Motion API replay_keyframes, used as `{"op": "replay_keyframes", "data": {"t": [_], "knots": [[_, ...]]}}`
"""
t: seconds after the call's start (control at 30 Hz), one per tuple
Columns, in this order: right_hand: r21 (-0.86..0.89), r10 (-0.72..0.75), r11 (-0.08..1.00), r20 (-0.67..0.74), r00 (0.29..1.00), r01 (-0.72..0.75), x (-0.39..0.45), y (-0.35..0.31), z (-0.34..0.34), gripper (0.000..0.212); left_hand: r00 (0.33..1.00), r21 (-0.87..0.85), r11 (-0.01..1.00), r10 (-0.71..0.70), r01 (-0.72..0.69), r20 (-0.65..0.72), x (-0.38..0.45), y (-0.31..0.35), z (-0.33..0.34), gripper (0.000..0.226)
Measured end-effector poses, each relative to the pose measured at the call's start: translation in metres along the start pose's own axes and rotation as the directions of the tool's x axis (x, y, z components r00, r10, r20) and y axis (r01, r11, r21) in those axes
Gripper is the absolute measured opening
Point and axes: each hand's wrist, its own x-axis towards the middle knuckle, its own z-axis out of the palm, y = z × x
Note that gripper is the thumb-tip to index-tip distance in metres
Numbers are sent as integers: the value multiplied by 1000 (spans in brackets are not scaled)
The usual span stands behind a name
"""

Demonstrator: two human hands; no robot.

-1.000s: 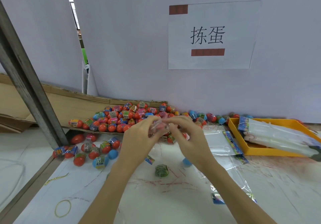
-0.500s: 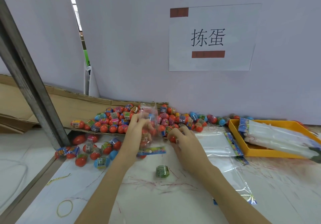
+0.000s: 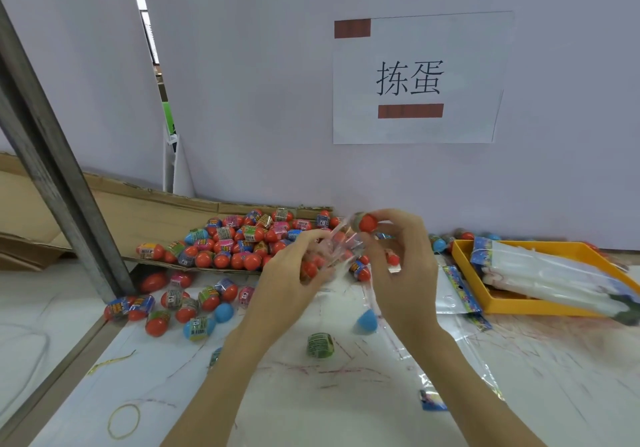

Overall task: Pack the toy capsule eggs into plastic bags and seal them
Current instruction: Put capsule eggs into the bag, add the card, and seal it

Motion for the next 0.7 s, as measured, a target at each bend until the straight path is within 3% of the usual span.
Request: {"op": "replay_keyframes", "data": {"t": [0.17,0.37,0.6,0.7], "knots": [[-53,6,999,148,989,2,-9,7,4,21,998,34,998,53,-52,-33,0,3,0,47],[-78,123,990,93,988,-116,-9,10,6,20,991,-28,998,55,-59,-123,1,6,-3,42],[-127,170,982,234,957,-143,-9,11,4,23,996,-4,998,61,-62,-64,1,3,-3,55],[-83,241,970,239,941,-227,-8,8,4,24,996,5,998,70,-70,-52,0,3,-3,55]]}}
